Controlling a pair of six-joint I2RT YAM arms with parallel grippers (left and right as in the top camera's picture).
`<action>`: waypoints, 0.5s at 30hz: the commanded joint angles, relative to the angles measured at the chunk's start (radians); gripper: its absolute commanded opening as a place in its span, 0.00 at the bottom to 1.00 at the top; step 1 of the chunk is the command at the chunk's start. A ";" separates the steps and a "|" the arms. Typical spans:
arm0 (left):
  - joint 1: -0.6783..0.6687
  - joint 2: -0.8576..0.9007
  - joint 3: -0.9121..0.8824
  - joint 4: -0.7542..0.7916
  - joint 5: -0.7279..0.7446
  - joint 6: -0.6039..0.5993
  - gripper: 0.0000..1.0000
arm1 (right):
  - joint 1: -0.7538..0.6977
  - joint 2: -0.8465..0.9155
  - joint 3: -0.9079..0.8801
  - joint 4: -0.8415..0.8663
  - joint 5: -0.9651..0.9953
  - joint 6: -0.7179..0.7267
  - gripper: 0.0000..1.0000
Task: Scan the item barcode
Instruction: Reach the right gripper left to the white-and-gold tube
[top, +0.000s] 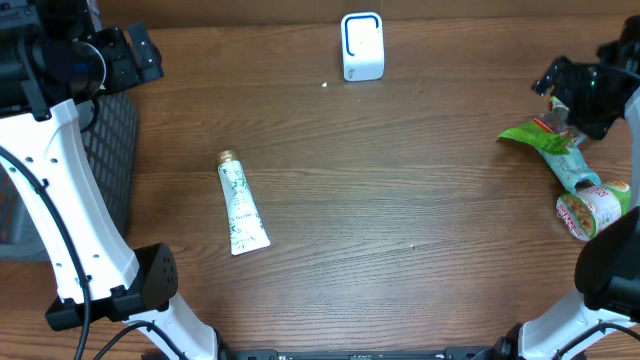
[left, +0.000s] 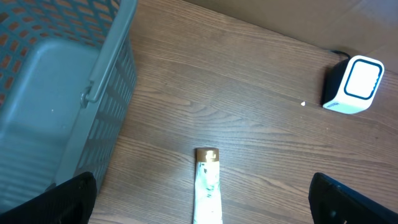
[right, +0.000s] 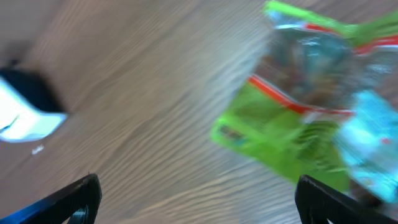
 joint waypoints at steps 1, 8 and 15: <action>0.002 0.000 0.000 0.001 -0.011 -0.013 1.00 | 0.031 -0.020 0.023 -0.007 -0.214 -0.035 1.00; 0.002 0.000 0.000 0.001 -0.011 -0.014 1.00 | 0.320 -0.018 -0.034 0.198 -0.266 -0.034 0.98; 0.002 0.000 0.000 0.001 -0.011 -0.013 0.99 | 0.690 0.041 -0.061 0.392 -0.158 -0.034 1.00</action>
